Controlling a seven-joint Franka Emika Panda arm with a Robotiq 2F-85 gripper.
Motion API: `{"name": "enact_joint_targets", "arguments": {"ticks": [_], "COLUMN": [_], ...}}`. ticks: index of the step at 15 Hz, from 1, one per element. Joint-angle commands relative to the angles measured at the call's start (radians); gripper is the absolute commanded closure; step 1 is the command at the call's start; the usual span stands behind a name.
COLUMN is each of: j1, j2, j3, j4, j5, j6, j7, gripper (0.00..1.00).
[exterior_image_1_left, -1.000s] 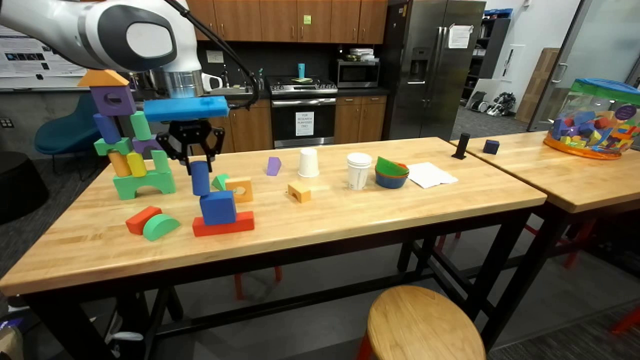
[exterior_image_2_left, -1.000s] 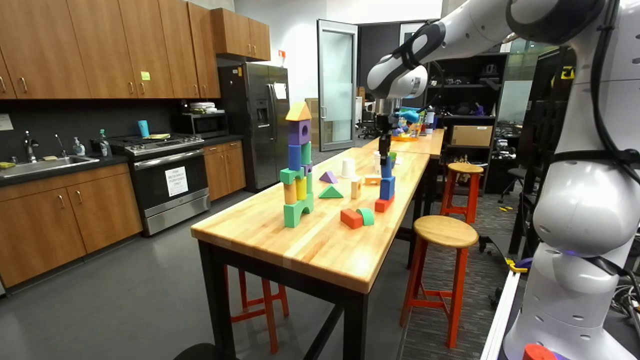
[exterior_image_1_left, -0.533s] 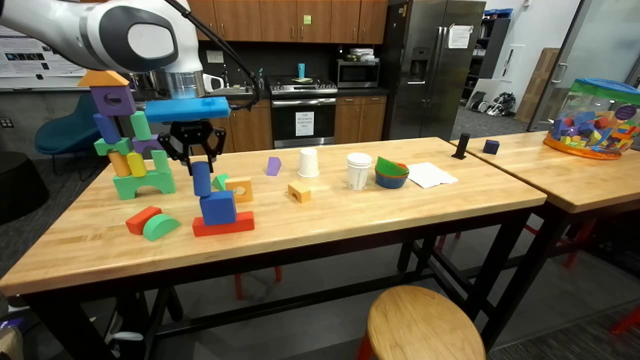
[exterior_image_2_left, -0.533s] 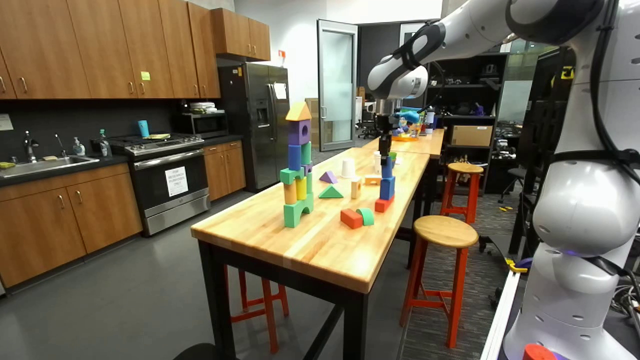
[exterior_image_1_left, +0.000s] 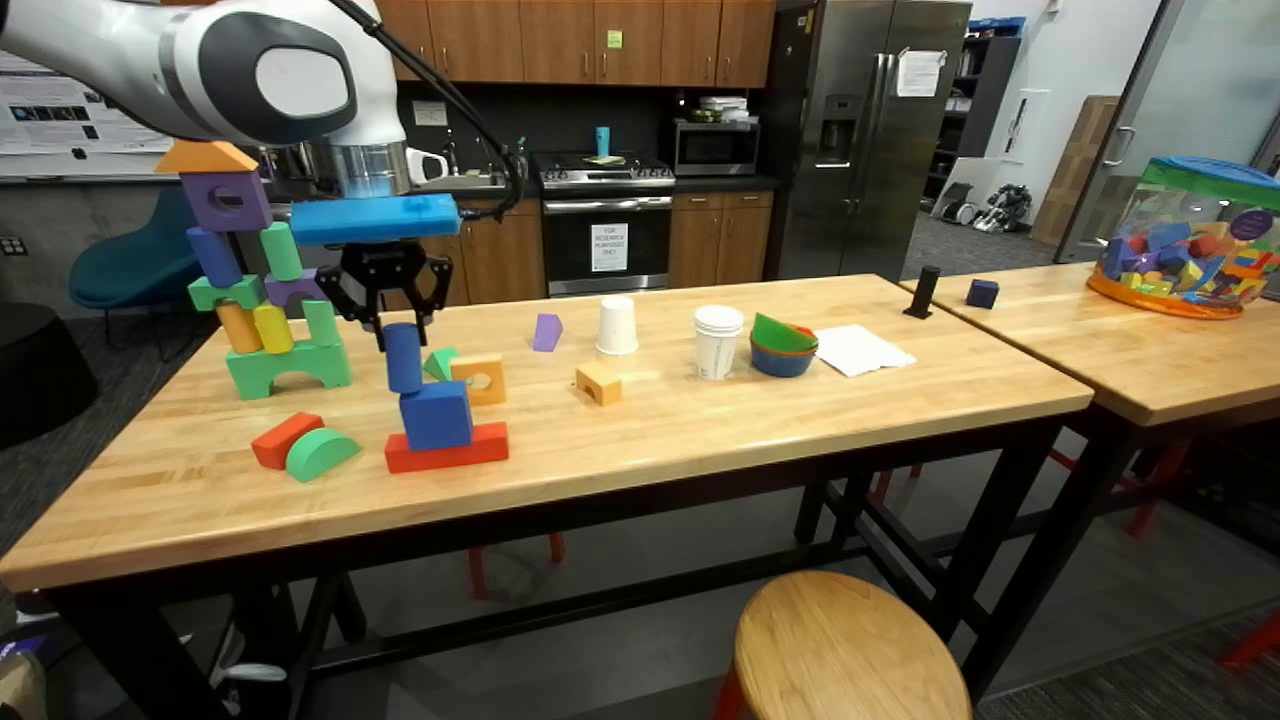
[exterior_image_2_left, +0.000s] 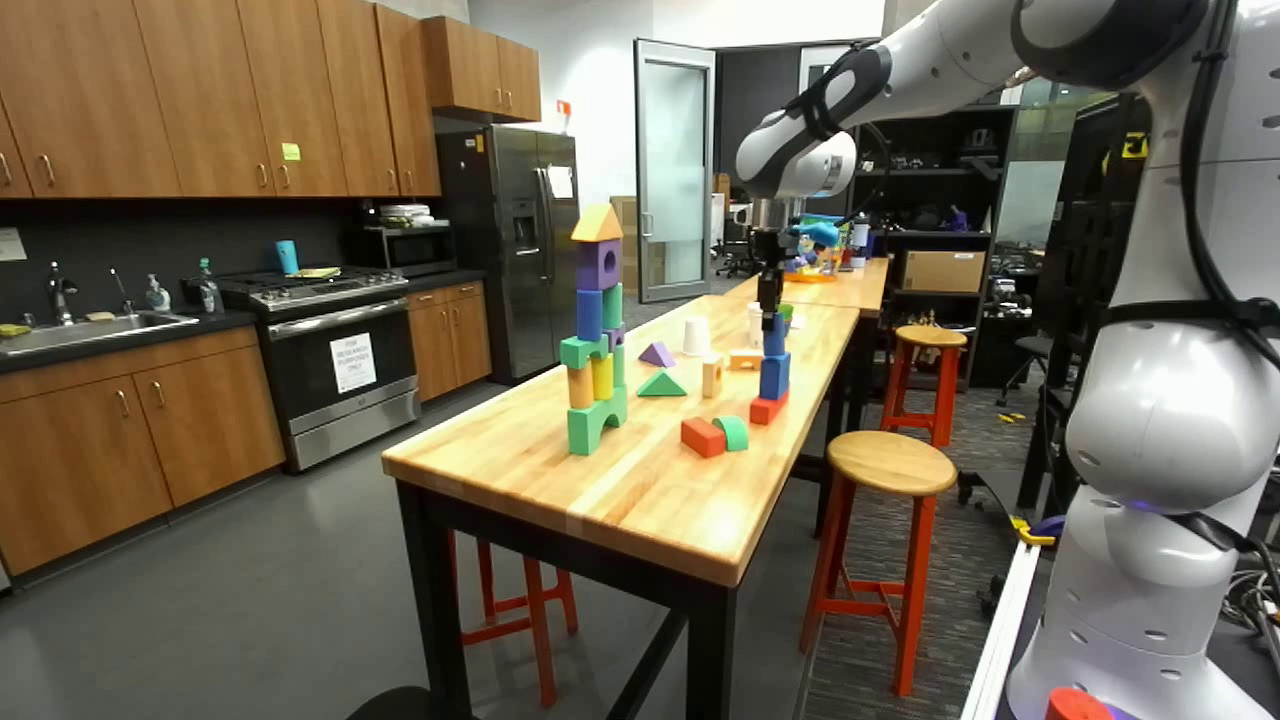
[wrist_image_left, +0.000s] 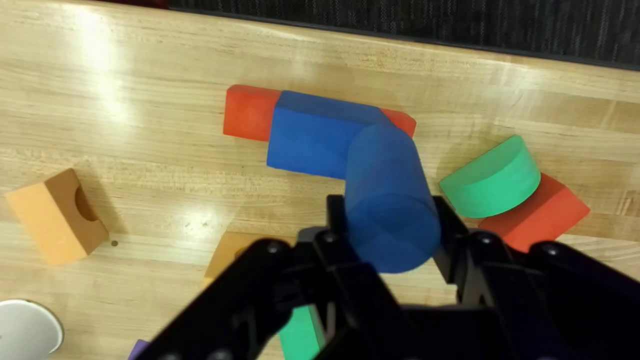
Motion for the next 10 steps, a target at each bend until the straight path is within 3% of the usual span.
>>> {"name": "enact_joint_targets", "arguments": {"ticks": [1,10], "j1": [-0.001,-0.001], "j2": [-0.018,-0.028], "j3": [-0.001,-0.003], "j4": [-0.016,-0.042], "j5": [-0.002,-0.001], "j6": [0.008,0.011], "j7": [0.011,0.001], "gripper": [0.83,0.83]}}
